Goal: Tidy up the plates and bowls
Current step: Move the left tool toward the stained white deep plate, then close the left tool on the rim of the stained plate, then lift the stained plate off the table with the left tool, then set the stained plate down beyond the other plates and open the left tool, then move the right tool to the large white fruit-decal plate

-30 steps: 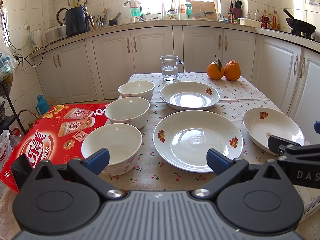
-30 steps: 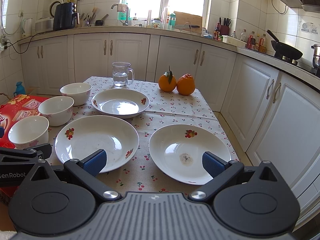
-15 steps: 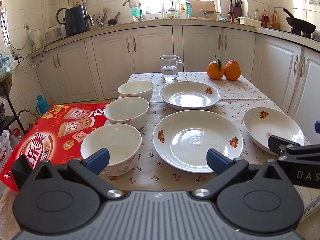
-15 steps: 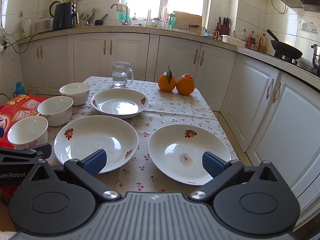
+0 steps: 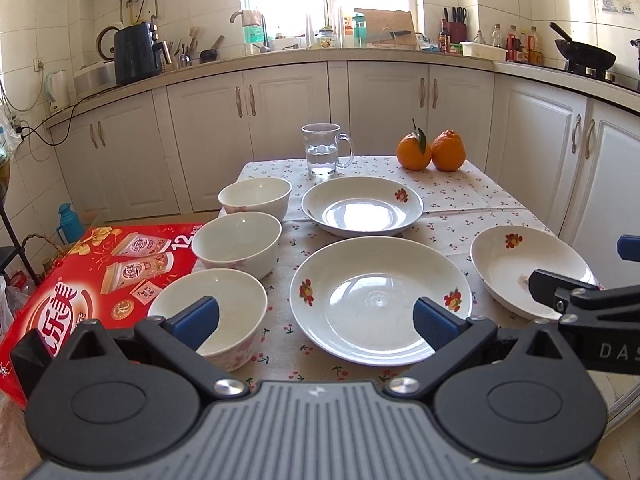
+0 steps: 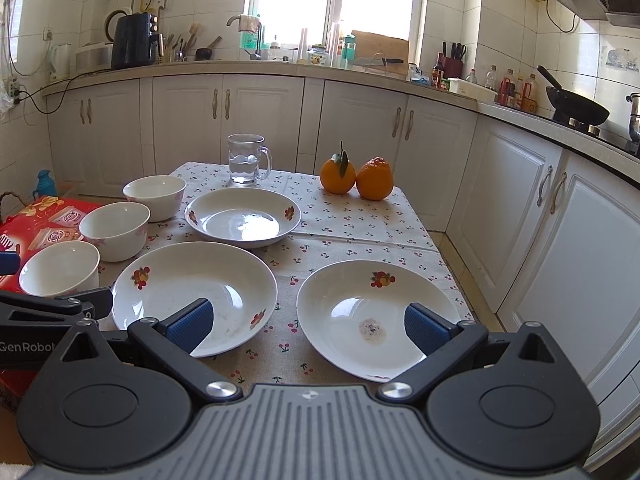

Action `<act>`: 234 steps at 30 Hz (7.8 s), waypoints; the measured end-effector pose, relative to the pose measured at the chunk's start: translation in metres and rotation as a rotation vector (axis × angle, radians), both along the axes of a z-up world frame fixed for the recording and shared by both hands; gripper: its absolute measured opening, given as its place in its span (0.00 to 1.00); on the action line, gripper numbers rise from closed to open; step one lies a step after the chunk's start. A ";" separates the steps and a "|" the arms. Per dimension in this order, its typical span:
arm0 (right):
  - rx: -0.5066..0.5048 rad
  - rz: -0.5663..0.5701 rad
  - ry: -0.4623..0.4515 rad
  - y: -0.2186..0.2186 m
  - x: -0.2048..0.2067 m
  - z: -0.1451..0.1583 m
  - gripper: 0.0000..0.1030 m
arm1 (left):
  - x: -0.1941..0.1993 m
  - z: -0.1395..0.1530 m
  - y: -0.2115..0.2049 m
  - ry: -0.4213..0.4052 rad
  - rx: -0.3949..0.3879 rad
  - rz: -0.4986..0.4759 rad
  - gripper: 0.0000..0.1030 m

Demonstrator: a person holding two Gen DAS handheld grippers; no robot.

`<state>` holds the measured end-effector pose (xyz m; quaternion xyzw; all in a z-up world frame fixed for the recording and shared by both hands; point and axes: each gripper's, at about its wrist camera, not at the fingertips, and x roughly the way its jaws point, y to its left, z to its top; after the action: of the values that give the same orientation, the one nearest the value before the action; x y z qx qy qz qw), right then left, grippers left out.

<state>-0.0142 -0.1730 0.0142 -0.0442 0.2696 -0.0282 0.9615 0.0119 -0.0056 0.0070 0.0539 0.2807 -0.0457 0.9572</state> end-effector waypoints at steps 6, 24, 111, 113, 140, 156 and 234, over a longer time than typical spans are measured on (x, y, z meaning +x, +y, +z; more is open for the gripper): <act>0.022 0.068 -0.041 -0.015 0.001 0.007 1.00 | 0.010 0.009 0.005 -0.038 -0.027 -0.023 0.99; -0.041 0.100 0.056 -0.093 0.010 -0.038 1.00 | 0.059 -0.003 -0.013 0.034 -0.001 -0.141 0.99; 0.117 0.328 0.185 -0.174 0.099 -0.106 0.98 | 0.266 -0.069 -0.252 0.561 0.148 -0.917 0.62; 0.112 0.326 0.188 -0.176 0.104 -0.107 0.98 | 0.272 -0.070 -0.256 0.561 0.143 -0.916 0.62; 0.091 0.303 0.196 -0.194 0.146 -0.111 0.98 | 0.307 -0.074 -0.273 0.539 0.122 -0.893 0.62; 0.082 0.268 0.177 -0.190 0.131 -0.101 1.00 | 0.286 -0.044 -0.256 0.429 0.120 -0.858 0.78; 0.130 0.800 0.383 -0.023 0.174 -0.065 0.99 | 0.056 -0.073 -0.013 0.238 0.036 -0.306 0.81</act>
<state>0.1595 -0.1959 -0.0513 -0.0891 0.4057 0.3714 0.8303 0.0679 -0.0185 -0.0658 0.1072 0.3813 -0.1920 0.8979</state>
